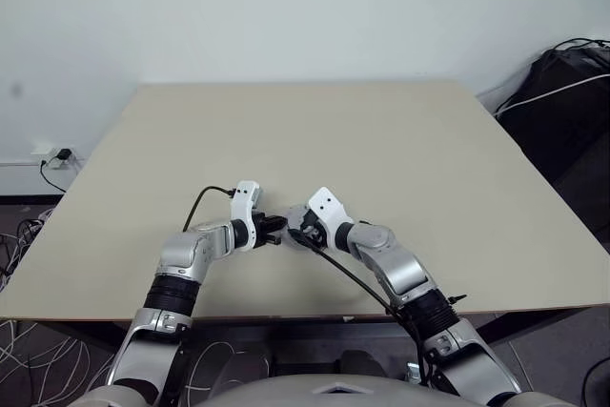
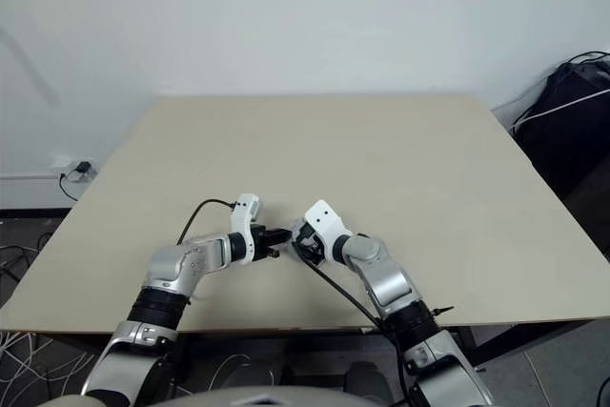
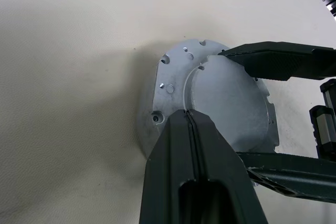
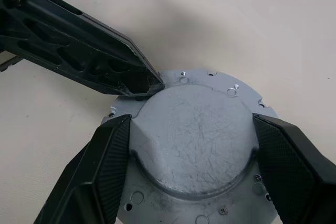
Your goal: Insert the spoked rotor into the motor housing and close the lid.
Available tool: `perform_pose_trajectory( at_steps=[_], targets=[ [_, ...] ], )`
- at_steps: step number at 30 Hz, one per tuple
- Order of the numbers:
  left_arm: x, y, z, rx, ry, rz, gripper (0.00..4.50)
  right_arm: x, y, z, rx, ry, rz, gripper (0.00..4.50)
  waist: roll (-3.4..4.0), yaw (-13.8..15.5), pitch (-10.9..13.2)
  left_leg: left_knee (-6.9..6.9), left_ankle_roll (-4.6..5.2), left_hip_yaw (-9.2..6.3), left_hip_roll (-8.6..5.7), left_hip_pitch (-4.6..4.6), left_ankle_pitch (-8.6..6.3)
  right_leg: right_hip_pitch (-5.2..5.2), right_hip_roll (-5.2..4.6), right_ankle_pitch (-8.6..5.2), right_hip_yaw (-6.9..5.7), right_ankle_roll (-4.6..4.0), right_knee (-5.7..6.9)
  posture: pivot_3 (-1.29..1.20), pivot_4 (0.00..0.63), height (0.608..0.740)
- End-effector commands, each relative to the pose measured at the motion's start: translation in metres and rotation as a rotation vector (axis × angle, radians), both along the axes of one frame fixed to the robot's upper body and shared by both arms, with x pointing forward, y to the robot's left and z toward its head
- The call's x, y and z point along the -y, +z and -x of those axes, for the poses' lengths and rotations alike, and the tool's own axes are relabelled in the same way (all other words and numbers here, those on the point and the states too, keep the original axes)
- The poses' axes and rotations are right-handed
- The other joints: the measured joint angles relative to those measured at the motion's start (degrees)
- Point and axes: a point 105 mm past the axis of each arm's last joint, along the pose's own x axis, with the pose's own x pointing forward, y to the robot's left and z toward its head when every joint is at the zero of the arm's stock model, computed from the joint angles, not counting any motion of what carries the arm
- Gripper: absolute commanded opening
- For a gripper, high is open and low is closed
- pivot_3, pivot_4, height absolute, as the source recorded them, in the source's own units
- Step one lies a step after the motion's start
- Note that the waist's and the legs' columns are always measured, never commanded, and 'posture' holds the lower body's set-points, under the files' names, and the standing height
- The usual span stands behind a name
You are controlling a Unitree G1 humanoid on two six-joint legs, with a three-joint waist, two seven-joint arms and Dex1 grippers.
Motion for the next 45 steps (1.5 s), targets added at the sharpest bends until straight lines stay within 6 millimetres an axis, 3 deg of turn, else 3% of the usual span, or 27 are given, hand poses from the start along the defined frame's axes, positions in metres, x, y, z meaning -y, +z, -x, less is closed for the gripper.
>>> perform_pose_trajectory(
  at_steps=[1,3,11,19,23,29,35,45],
  targets=[
    [0.009,-0.002,0.005,-0.016,-0.039,-0.014,0.00,0.003,-0.007,0.006,-0.043,-0.007,-0.002,3.95,-0.02,0.0,0.0,0.00,0.00,0.00,0.00,0.00,0.00,0.00,0.00,0.00,0.00,0.00,0.00,0.00,0.000,0.740],
    [0.009,-0.002,0.005,-0.018,-0.043,-0.014,0.00,0.001,-0.004,0.007,-0.042,-0.001,-0.025,4.46,-0.07,-0.1,0.0,-0.01,0.00,-0.01,0.00,0.00,0.00,0.00,0.00,0.00,0.00,0.00,-0.02,0.00,0.000,0.740],
    [0.010,-0.004,0.006,-0.020,-0.051,-0.016,0.00,-0.007,0.027,0.016,0.025,0.078,-0.084,4.46,-0.10,-0.1,0.0,-0.01,0.00,-0.01,0.00,-0.02,0.00,-0.01,-0.02,-0.01,-0.01,0.00,-0.04,0.00,0.000,0.740],
    [0.012,-0.003,0.007,-0.015,-0.061,-0.014,0.00,0.011,0.055,0.021,0.094,0.035,-0.133,4.46,-0.18,-0.1,0.0,-0.06,-0.02,-0.02,0.02,-0.10,-0.02,-0.11,-0.03,-0.02,-0.03,0.01,-0.05,0.00,0.000,0.740],
    [0.013,-0.003,0.007,-0.013,-0.067,-0.012,0.00,0.024,0.050,0.017,0.082,-0.079,-0.154,4.46,-0.32,0.2,0.1,-0.03,-0.02,0.00,0.01,-0.10,-0.01,-0.08,-0.05,-0.02,-0.03,0.01,-0.08,0.00,0.000,0.740],
    [0.014,-0.003,0.006,-0.009,-0.077,-0.017,0.00,0.050,0.022,0.018,-0.109,-0.440,-0.263,4.46,-0.32,0.6,0.1,-0.09,-0.02,-0.01,0.03,-0.10,-0.01,-0.14,-0.05,-0.04,-0.01,-0.03,-0.05,0.00,0.000,0.740],
    [0.015,-0.004,0.007,-0.007,-0.083,-0.020,0.00,0.040,0.012,0.038,-0.365,-0.523,-0.476,4.46,-0.31,0.6,0.1,-0.14,-0.02,0.03,0.03,-0.13,-0.02,-0.19,-0.07,-0.05,0.04,-0.06,-0.06,0.00,0.000,0.740],
    [0.017,-0.005,0.007,-0.004,-0.088,-0.017,0.00,0.035,0.012,0.039,-0.550,-0.582,-0.673,4.46,-0.29,0.5,0.1,-0.21,-0.02,0.05,0.02,-0.14,-0.02,-0.22,-0.10,-0.09,0.03,-0.11,-0.08,0.00,0.000,0.740]
  ],
)
